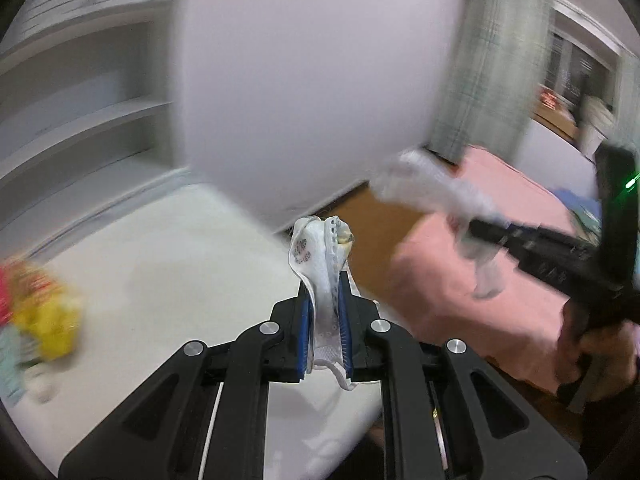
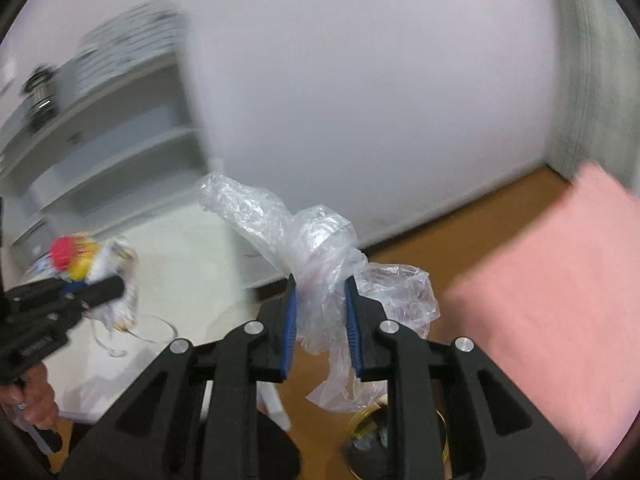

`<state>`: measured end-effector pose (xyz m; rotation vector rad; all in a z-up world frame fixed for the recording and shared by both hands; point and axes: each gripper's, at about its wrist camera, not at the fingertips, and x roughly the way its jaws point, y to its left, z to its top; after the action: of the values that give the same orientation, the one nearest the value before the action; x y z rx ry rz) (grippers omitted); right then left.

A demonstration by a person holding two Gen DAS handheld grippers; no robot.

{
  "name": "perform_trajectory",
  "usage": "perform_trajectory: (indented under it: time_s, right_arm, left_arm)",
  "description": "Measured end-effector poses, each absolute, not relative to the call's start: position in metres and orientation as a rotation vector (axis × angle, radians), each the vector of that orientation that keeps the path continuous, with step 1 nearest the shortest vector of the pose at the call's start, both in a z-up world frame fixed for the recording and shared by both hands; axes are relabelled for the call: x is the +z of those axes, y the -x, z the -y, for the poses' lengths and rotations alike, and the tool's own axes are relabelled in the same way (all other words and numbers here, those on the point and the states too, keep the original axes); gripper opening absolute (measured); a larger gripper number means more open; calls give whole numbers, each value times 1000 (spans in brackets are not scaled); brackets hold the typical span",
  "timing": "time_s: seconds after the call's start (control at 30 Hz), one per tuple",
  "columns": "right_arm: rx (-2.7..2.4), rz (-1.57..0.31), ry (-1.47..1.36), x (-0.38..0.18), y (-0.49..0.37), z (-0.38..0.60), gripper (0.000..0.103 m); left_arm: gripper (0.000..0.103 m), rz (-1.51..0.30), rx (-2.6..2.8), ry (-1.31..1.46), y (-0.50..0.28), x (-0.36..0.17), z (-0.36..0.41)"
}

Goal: Collect trash
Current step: 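Carry the mask and plastic bag over the bin and open both tools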

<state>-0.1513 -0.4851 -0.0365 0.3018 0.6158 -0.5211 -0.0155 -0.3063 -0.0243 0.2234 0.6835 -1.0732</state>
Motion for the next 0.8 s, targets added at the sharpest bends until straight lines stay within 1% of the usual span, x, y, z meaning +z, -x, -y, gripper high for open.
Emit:
perform_trajectory:
  time_s: [0.13, 0.3, 0.43, 0.57, 0.73, 0.8]
  right_arm:
    - [-648, -640, -394, -74, 212, 525, 22]
    - [-749, -702, -509, -127, 260, 566, 22]
    - [-784, -765, -592, -171, 274, 590, 22]
    - [-788, -853, -665, -223, 274, 606, 22]
    - [-782, -1000, -737, -285, 265, 623, 22]
    - [-779, -1057, -766, -309, 261, 627, 22]
  left_arm:
    - [12, -661, -1186, -275, 59, -41, 363]
    - [12, -700, -1308, -328, 105, -86, 429]
    - [12, -754, -1342, -382, 124, -143, 472]
    - [12, -829, -1325, -454, 125, -204, 504]
    - [12, -924, -1284, -538, 127, -279, 528]
    - [12, -922, -1248, -588, 129, -306, 534]
